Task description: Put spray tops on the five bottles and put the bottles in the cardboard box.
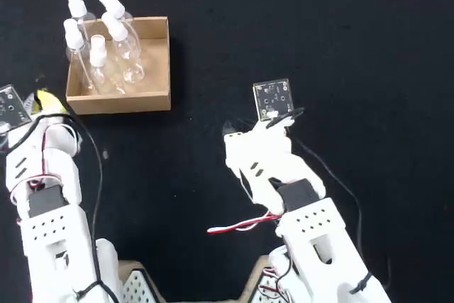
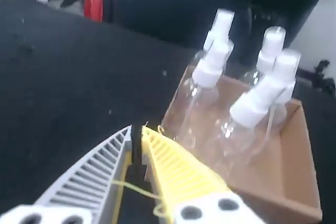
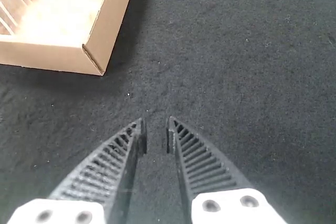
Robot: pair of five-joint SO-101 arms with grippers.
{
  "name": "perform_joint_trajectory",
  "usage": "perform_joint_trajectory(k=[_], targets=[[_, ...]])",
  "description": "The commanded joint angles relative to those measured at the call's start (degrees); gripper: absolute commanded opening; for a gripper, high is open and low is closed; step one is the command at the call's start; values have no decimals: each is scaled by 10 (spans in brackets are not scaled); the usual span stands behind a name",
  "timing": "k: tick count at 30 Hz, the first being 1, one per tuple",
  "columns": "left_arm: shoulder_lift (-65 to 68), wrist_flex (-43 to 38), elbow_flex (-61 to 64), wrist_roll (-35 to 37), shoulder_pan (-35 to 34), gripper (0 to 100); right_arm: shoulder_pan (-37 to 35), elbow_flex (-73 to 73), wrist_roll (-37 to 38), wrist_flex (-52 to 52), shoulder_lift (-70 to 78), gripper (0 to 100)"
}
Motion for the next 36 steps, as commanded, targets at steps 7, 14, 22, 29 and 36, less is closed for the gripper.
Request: perform_joint_trajectory(k=[7, 14, 22, 29, 36], targets=[[-126, 241, 36, 4, 64, 30, 45, -67, 3, 52, -29, 70], [-273, 251, 184, 3, 91, 30, 128, -37, 6, 186, -157, 70], [-418, 314, 264, -8, 102, 30, 149, 86, 47, 251, -376, 74], [-420, 422, 263, -19, 101, 30, 151, 211, 69, 303, -535, 74], [-420, 484, 263, -17, 102, 30, 151, 247, 70, 305, -522, 75]])
